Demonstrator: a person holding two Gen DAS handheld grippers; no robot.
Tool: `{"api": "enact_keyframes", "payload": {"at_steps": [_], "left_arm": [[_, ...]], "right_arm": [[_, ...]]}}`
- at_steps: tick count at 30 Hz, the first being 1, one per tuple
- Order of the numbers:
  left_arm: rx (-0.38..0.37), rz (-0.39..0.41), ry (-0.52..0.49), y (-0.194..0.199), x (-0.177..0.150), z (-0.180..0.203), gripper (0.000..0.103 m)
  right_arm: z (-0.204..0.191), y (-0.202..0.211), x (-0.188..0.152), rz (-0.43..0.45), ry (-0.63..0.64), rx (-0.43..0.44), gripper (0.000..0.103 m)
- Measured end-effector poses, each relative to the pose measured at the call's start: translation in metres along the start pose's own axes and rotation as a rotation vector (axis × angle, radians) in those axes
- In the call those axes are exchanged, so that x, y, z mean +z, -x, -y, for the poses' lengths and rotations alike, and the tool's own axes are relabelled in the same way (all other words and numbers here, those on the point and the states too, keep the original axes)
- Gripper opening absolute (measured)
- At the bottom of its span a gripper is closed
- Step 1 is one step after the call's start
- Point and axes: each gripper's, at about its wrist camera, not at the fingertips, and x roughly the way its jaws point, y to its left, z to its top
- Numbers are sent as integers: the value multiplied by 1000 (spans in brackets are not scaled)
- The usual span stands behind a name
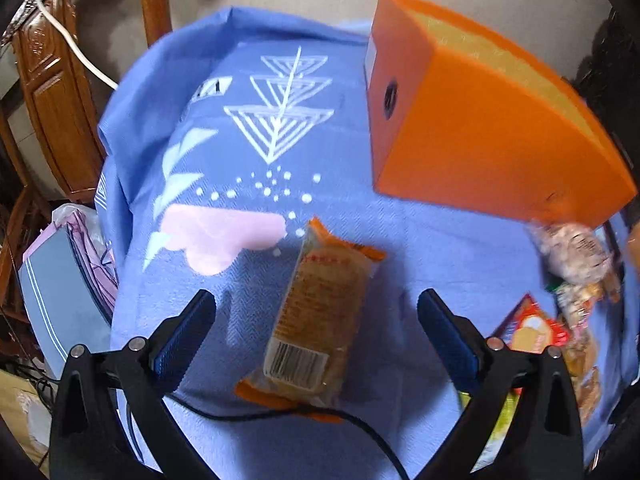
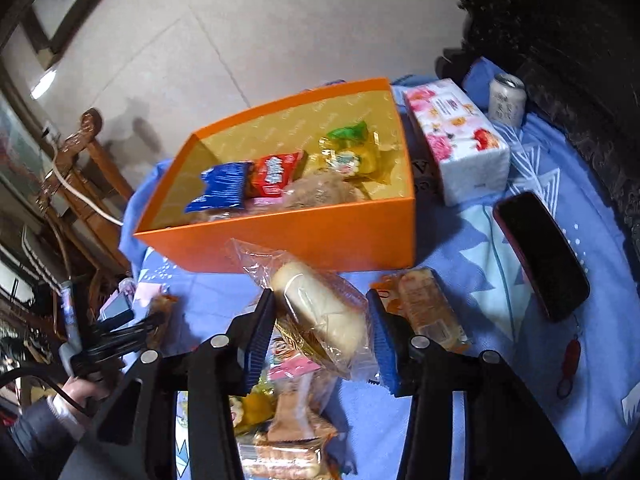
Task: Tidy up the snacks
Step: 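Grasp the long bread roll pack with the left tool while the right tool grasps the cream bun bag, then carry both packs over the orange box and open both tools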
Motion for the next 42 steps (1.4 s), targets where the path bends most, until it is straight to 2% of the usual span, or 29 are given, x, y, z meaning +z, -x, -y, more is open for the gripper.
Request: {"api": "enact_keyframes", "payload": {"at_steps": [2, 3, 5, 7, 9, 11, 20, 28, 36, 42], "left_arm": [[-10, -23, -16, -7, -1, 3, 99], [-18, -31, -32, -10, -4, 7, 95], [-28, -38, -55, -13, -7, 11, 79], [-6, -18, -79, -11, -9, 15, 67], [-37, -14, -65, -7, -9, 13, 42], [-88, -17, -29, -4, -9, 9, 36], [-128, 5, -39, 7, -16, 22, 35], [-196, 172, -46, 84, -1, 43, 35], [-254, 326, -104, 154, 40, 80, 35], [-283, 430, -145, 186, 89, 110, 35]], "right_arm": [[-5, 2, 0, 6, 27, -6, 45], [-7, 4, 0, 6, 28, -1, 45], [-7, 6, 3, 6, 14, 12, 45], [-8, 8, 5, 6, 4, 18, 45], [-8, 7, 6, 5, -1, 23, 45], [-10, 7, 6, 6, 0, 29, 45], [-15, 13, 4, 14, 6, 36, 45], [-19, 28, 10, 55, -3, 46, 45], [-28, 50, 27, 127, 10, 75, 45], [-39, 68, 69, 245, 39, 90, 45]]}}
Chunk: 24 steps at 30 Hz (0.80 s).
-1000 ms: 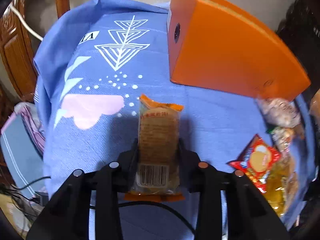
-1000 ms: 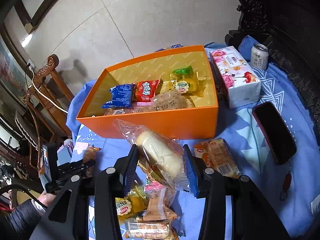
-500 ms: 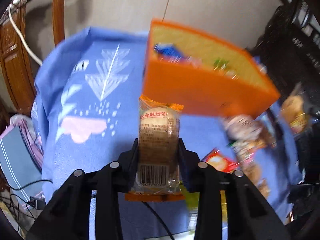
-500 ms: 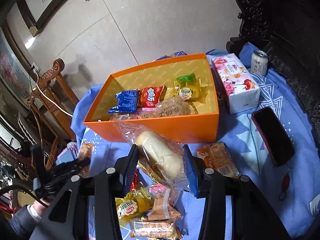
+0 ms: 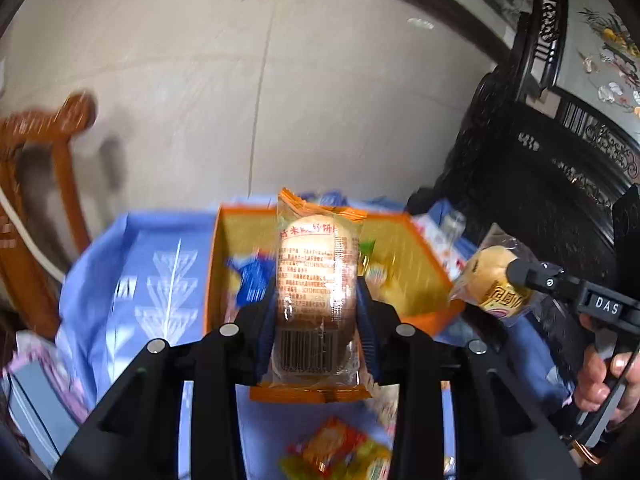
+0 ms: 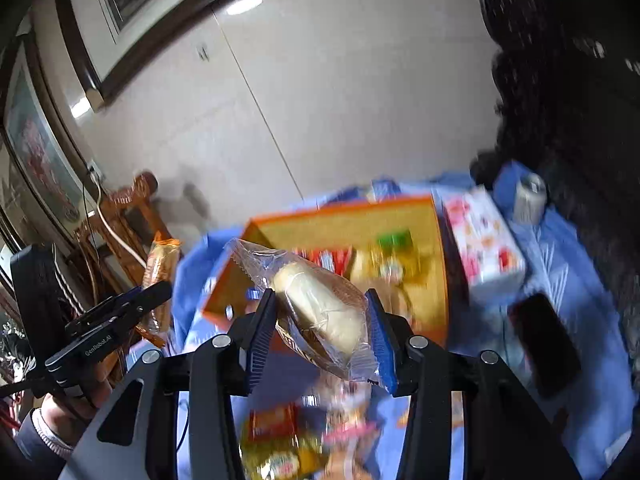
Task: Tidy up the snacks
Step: 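Carry both packs over the orange box and open both tools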
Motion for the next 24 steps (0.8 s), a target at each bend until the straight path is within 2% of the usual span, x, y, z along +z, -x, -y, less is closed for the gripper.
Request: {"api": "enact_keyframes", "payload": {"at_steps": [5, 6, 7, 8, 9, 10, 12, 16, 24], "left_arm": [[4, 62, -39, -11, 51, 14, 35], [20, 58, -42, -18, 62, 15, 41], [51, 42, -41, -25, 71, 15, 58], [105, 24, -39, -32, 78, 15, 95], [196, 20, -31, -38, 85, 16, 99], [248, 22, -31, -41, 90, 17, 99], [283, 8, -44, -46, 97, 19, 99], [288, -1, -28, -45, 96, 19, 99], [275, -31, -20, -27, 61, 16, 99]], "right_arm": [[-9, -5, 44, 92, 53, -2, 45], [-10, -6, 52, 107, 62, -3, 45], [-11, -9, 60, 122, 71, -6, 46], [-13, -14, 70, 131, 84, -17, 51], [-14, -19, 78, 122, 94, -33, 81], [-15, -23, 86, 113, 91, -71, 100], [-18, -20, 90, 141, 88, -98, 100], [-20, -19, 83, 120, 98, -91, 100], [-14, -14, 46, 29, 73, -104, 100]]}}
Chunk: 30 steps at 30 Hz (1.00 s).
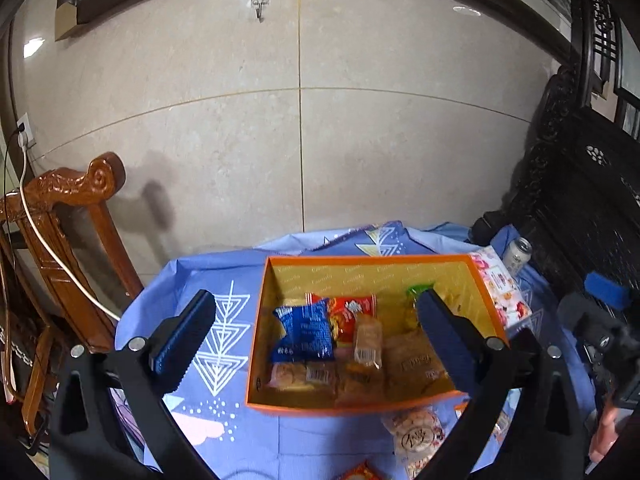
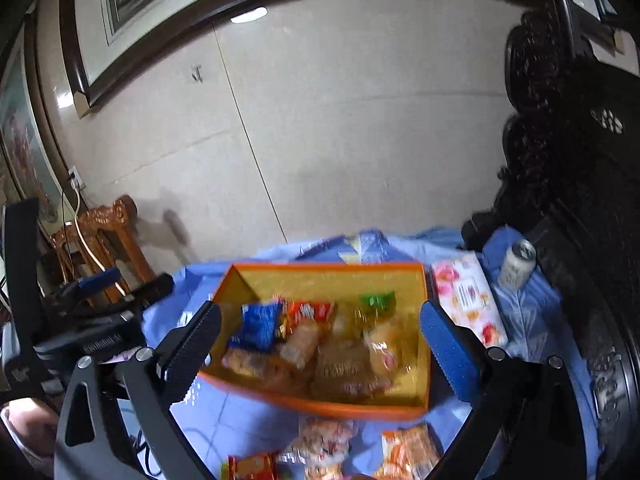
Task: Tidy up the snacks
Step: 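Carry both packs over the orange box and open both tools, then grasp the yellow bread bag with the left tool while the right tool grasps the tall bread pack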
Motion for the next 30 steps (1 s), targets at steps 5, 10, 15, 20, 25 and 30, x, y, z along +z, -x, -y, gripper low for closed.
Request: {"api": "enact_keyframes", "payload": {"at_steps": [5, 10, 15, 20, 25, 30], "left_arm": [[-23, -19, 13, 14, -36, -12, 99], [-50, -65, 61, 27, -78, -30, 99], [-49, -121, 63, 39, -125, -45, 99], [-45, -159, 17, 49, -160, -48, 99], [-22, -188, -22, 53, -178, -47, 99], [-26, -199, 22, 62, -189, -52, 99]], "right_arm": [[9, 8, -41, -91, 24, -14, 100], [11, 11, -97, -225, 83, -2, 100], [-7, 12, -162, -372, 249, 94, 100], [-30, 2, -215, -504, 452, 247, 100], [-51, -13, -244, -531, 707, 292, 99], [-67, -31, -262, -582, 881, 314, 84]]}}
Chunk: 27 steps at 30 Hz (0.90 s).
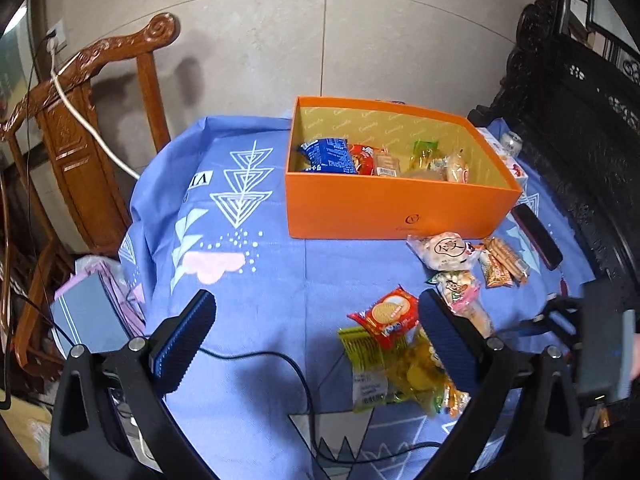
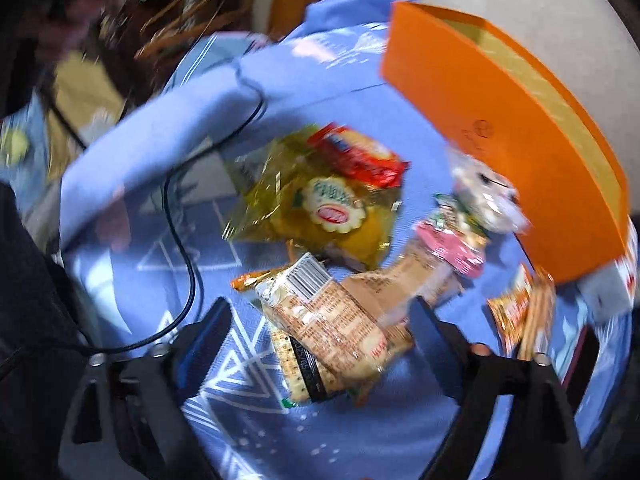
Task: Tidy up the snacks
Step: 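Grasp the yellow bread bag with the left tool while the right tool grasps the tall bread pack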
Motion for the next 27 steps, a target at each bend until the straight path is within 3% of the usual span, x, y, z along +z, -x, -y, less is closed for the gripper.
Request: {"api": "enact_keyframes", "payload": {"at_steps": [4, 5, 7, 9, 14, 19, 22, 24, 27], "left_arm": [[18, -7, 15, 3, -8, 0, 99], [18, -9, 17, 3, -9, 0, 99], [16, -13, 17, 4, -13, 0, 99], [21, -15, 1, 1, -17, 3, 99], [-4, -27, -105, -9, -29, 23, 99], [-118, 3, -306, -22, -43, 67, 99], [-167, 24, -450, -38, -56, 97, 98], [-187, -1, -530, -55, -66, 112, 79], [-214, -52, -599, -76, -76, 126, 67]], "right_arm": [[-10, -20, 3, -60, 91, 10, 82], [-11, -24, 2, -67, 97, 8, 76], [-10, -26, 2, -66, 83, 1, 49], [-6, -23, 1, -61, 39, 32, 36], [13, 8, -10, 19, -145, 88, 36], [41, 39, -30, 122, -423, 158, 36], [51, 49, -47, 154, -549, 147, 36], [51, 55, -57, 165, -606, 131, 36], [48, 63, -71, 180, -660, 112, 36]]}}
